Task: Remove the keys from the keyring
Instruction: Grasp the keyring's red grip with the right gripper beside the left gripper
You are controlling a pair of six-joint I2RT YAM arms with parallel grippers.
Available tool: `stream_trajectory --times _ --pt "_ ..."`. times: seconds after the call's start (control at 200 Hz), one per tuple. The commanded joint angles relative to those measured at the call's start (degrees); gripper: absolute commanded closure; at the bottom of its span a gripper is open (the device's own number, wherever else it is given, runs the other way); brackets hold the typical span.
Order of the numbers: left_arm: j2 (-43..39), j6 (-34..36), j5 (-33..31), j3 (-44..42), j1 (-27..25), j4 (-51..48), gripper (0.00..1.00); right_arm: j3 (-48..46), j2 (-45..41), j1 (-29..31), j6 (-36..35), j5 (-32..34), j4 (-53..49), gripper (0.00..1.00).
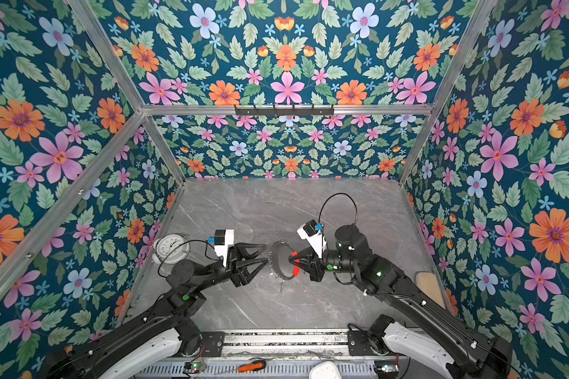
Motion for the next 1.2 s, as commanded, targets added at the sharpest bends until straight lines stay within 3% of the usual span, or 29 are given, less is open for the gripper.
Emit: stream_trajectory --times 0.0,0.22,0.4,0.66,0.79,0.87,1.05,1.195 --pt "0.9 -1.9 3.8 0.1 0.1 3.4 0.35 0.9 -0.3 0.0 -1.4 -6.8 0.1 1.00" --pt "2.5 -4.9 7.6 0.2 0.1 7.3 0.36 2.2 -0.3 -0.1 -2.5 -9.0 -1.2 1.00" --pt "6.0 -9.6 12.7 0.7 0.1 13.4 0.58 3.1 0.4 -0.1 -3.0 -7.1 -1.7 1.00" --pt "7.4 -10.7 13.1 1.2 0.1 14.3 0.89 3.8 2.2 -0.2 -2.5 -5.6 -0.9 1.00" --pt "7.8 -10.9 12.6 1.3 0.1 14.3 1.00 3.9 2.7 -0.2 -1.8 -4.3 -0.4 1.00" --pt "8.0 -11.3 11.9 1.3 0.1 14.6 1.00 4.0 2.9 -0.2 -0.9 -3.1 0.0 1.00" --pt "8.2 -12.4 8.4 1.9 0.2 13.6 1.00 3.4 1.8 -0.2 1.2 1.1 1.6 0.68" --pt "7.8 -12.1 1.7 3.7 0.1 5.8 1.00 2.1 -0.3 -0.2 1.9 6.1 3.3 0.54"
